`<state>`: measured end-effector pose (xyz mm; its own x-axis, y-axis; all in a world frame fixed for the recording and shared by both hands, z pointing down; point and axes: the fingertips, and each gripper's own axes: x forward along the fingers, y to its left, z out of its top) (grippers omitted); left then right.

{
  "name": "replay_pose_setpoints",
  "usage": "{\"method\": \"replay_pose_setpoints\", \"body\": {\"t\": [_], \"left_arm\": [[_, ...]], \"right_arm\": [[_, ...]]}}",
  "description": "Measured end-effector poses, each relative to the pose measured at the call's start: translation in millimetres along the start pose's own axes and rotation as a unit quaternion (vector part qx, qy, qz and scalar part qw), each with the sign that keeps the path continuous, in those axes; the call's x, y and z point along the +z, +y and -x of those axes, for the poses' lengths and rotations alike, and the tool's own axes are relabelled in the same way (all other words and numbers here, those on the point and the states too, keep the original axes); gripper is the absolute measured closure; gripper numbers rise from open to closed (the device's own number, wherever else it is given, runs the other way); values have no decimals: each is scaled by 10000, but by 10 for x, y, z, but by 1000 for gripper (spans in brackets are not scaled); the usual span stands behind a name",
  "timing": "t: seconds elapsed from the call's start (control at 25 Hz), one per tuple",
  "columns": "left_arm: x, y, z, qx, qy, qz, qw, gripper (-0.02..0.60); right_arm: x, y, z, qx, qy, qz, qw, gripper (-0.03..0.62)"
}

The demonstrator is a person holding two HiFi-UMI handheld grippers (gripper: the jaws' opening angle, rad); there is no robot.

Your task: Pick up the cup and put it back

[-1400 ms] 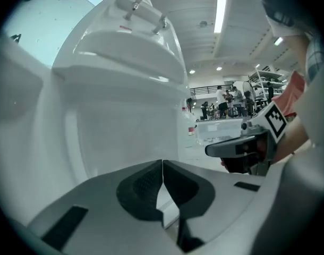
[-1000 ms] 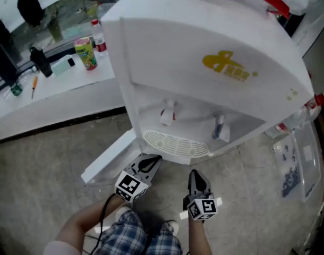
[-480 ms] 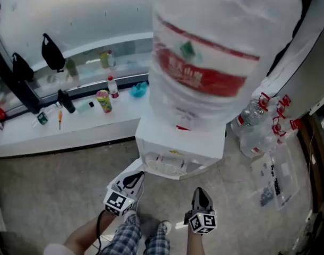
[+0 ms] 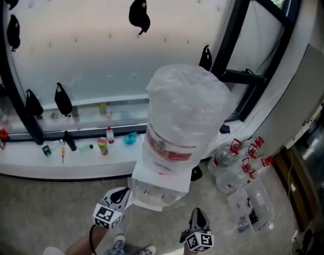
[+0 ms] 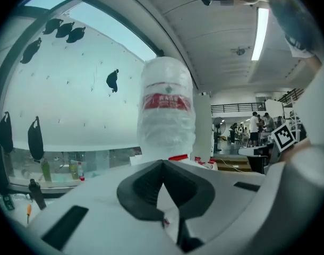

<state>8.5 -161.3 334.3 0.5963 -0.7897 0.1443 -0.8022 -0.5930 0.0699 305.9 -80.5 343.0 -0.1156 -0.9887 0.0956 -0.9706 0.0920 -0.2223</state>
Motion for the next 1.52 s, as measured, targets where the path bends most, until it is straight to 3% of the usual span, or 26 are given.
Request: {"method": "replay_pose_setpoints", "body": {"t": [0.32,0.68,0.84,1.52], "left_arm": [[623,-65,252,5,-189,-51,9998,557],[951,-194,342,29,-524,31,9986,557],[1027,-194,264,60,-618,271,9977,557],[1057,-148,132,125,-661,243,9974,557]], "right_arm": [[735,45,405,-228,-421,174,9987,577],[1209,25,584,-160,-885,301,9955,577],[1276,-36,573,-211,-953,314,9947,577],[1174,-89,449,-212,-851,303,9957,579]]}}
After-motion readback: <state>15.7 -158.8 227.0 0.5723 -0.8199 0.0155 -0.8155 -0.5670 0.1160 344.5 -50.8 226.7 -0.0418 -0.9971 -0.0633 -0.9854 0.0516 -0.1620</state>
